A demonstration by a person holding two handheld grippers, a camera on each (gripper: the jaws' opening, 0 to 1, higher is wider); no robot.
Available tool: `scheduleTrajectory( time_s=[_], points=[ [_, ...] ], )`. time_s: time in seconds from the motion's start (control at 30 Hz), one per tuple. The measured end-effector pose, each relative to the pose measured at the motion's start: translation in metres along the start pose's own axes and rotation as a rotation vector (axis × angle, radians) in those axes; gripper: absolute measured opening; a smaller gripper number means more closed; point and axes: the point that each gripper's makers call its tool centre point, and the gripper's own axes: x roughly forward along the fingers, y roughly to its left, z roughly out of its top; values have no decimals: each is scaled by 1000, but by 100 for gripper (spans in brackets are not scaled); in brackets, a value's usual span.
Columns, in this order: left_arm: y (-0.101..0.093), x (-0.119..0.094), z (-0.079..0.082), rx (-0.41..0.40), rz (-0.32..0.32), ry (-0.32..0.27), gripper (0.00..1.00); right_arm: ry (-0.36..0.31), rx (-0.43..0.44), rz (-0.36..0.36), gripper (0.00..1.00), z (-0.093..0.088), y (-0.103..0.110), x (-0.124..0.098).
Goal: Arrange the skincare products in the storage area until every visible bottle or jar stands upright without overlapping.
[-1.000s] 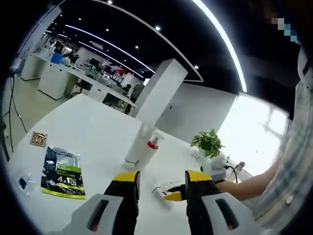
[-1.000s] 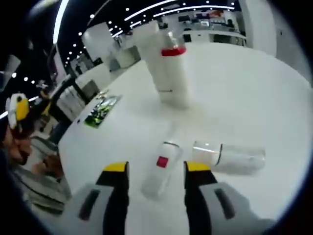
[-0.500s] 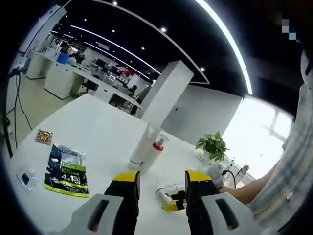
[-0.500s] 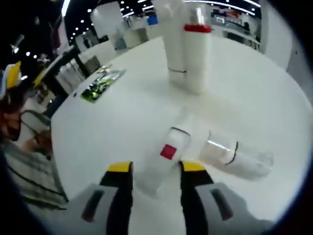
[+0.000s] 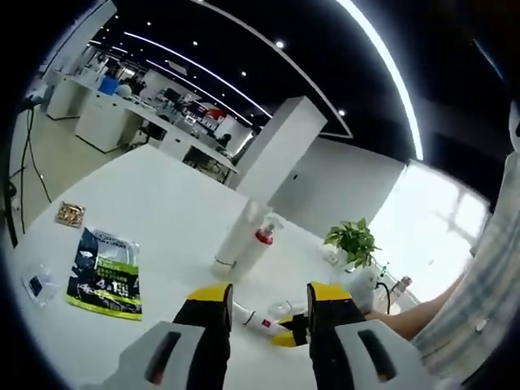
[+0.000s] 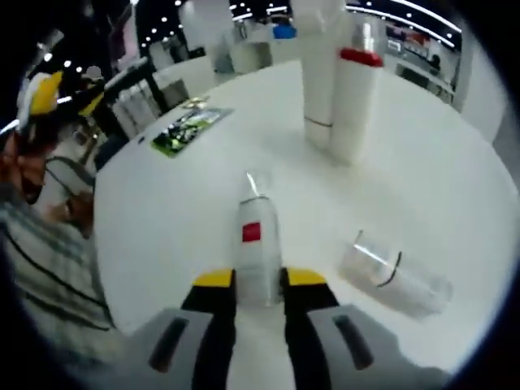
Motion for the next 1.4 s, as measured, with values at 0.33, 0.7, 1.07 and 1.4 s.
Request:
scheduleTrajectory(
  time_s=[0.33, 0.7, 1.07, 1.4],
  points=[
    [5, 10, -12, -185, -3, 9, 49, -238, 50, 159, 19, 54, 46, -23],
    [-3, 18, -17, -254, -52, 29, 48, -425, -57, 349, 19, 117, 124, -52],
    [-6, 6, -13, -243, -80, 32, 24, -388, -88, 407, 21, 110, 153, -45],
    [-4, 2, -16, -4, -50, 94, 21, -413, -49, 483, 27, 117, 150, -60]
  ],
)
